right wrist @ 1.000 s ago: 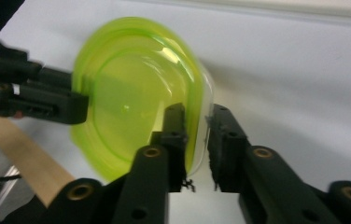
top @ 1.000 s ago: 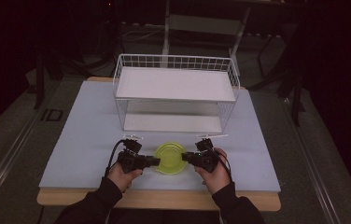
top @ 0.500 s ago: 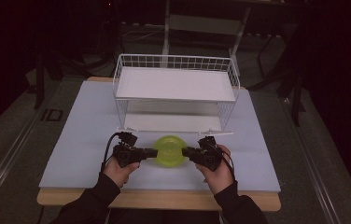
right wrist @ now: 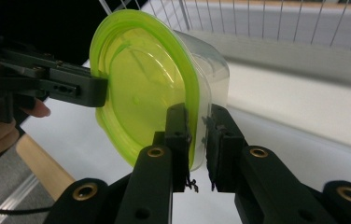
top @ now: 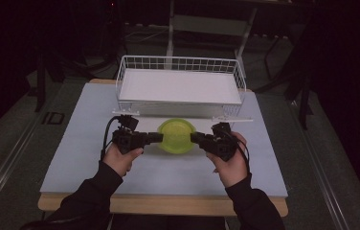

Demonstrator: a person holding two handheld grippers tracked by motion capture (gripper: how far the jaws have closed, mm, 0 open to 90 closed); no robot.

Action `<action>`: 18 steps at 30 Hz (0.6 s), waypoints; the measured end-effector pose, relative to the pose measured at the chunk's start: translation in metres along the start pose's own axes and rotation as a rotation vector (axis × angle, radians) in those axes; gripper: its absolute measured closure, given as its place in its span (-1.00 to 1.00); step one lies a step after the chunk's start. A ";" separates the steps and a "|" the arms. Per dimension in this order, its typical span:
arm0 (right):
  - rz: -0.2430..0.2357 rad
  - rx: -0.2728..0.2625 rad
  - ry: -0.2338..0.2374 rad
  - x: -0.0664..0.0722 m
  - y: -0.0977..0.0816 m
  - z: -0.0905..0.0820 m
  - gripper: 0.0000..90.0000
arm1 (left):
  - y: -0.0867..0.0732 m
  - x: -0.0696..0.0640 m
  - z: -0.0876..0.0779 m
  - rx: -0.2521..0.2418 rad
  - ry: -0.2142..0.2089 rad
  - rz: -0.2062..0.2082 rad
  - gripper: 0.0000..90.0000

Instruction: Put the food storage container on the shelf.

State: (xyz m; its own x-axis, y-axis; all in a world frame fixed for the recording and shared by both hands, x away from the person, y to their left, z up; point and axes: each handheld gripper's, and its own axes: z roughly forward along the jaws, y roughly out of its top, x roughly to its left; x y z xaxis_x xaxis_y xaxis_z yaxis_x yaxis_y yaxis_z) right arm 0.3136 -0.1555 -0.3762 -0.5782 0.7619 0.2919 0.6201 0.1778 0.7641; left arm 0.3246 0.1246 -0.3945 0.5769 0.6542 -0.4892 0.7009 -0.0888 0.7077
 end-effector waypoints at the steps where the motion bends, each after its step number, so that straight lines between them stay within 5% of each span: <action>1: -0.002 -0.004 0.000 0.000 0.003 -0.001 0.78 | 0.006 -0.001 -0.002 -0.005 0.004 -0.003 0.81; 11: 0.000 -0.056 -0.027 0.004 0.049 -0.010 0.78 | 0.054 -0.007 -0.012 -0.054 0.053 0.003 0.80; 18: 0.043 -0.072 -0.037 -0.005 0.078 -0.009 0.78 | 0.087 -0.012 -0.008 -0.057 0.114 0.021 0.80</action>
State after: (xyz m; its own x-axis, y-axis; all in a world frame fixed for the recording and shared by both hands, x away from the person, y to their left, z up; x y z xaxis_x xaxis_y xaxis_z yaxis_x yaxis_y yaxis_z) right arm 0.3606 -0.1510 -0.3128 -0.5308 0.7908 0.3047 0.6037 0.1005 0.7908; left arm 0.3758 0.1154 -0.3229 0.5377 0.7338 -0.4153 0.6623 -0.0627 0.7467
